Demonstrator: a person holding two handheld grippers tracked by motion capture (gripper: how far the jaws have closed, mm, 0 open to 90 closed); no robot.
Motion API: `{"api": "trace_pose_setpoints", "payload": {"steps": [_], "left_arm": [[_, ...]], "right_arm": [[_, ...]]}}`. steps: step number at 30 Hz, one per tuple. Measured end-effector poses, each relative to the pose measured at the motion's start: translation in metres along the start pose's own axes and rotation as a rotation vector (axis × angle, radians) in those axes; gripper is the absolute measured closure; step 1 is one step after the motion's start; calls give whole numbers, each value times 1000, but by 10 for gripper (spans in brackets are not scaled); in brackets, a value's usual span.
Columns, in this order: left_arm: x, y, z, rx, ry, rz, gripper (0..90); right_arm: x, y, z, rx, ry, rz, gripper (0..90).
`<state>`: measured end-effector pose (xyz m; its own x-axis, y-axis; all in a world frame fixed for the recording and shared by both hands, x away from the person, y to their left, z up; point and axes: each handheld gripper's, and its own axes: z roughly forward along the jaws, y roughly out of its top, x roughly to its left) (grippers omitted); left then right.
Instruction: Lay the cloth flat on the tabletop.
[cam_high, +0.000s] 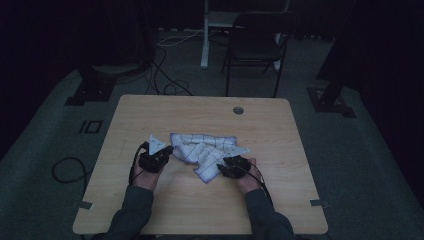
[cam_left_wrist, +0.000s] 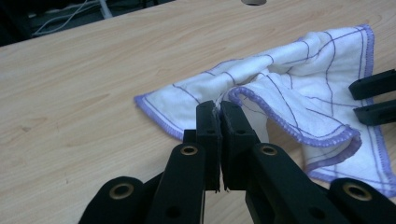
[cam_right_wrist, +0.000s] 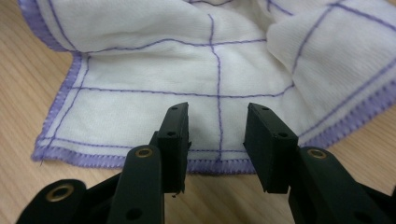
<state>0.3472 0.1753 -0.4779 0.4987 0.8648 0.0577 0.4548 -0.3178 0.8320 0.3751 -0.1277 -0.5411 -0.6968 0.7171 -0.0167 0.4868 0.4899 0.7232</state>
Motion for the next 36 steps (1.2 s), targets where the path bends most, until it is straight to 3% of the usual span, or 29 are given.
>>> {"api": "trace_pose_setpoints", "payload": {"steps": [12,15,21,31,36], "left_arm": [[-2,-12,-3,13,-15,-11,877],[-3,-17,-5,12,-33,-35,877],[-8,-24,-9,19,-37,-30,877],[-14,-48,-17,51,-59,-38,875],[-25,-65,-28,85,-80,-33,872]], "right_arm": [[-8,-14,-16,17,-5,-9,597],[-11,-18,-22,28,-8,-13,596],[-16,-25,-32,50,-14,-11,586],[-22,-39,-46,56,-23,11,584],[-25,-47,-53,45,-26,29,584]]}}
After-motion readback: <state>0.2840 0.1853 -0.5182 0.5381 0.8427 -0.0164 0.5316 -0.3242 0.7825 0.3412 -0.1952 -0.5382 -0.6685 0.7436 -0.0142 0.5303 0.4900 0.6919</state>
